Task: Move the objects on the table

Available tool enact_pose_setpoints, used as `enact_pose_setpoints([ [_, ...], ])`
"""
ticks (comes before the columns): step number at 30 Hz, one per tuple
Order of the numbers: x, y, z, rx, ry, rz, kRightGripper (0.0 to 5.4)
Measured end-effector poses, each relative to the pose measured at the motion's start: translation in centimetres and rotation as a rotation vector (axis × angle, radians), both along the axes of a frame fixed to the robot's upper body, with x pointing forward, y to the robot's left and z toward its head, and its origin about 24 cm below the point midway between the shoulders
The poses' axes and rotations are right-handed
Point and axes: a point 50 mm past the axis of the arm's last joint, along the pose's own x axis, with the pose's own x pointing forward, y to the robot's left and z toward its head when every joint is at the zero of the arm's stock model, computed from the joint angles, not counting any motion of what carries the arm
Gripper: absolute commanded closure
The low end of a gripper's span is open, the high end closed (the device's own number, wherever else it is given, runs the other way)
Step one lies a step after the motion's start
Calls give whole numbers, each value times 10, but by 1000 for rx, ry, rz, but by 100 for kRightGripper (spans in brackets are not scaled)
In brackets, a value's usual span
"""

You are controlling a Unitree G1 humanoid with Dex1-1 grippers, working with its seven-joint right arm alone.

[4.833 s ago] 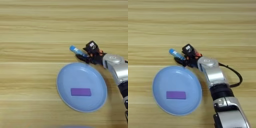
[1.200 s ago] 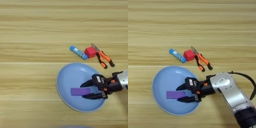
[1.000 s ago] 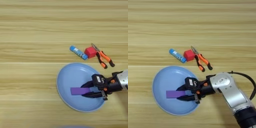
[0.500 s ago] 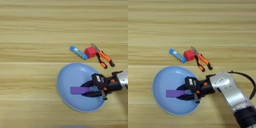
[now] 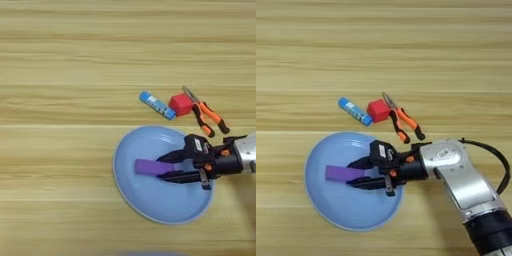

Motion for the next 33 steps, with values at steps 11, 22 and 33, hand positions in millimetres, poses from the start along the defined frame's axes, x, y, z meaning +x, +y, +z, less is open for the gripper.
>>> enact_pose_setpoints([
  [11, 16, 6, 21, 135, -33, -112, 400],
  [22, 32, 15, 33, 214, -75, -243, 400],
  [33, 48, 47, 40, 228, -120, -375, 400],
])
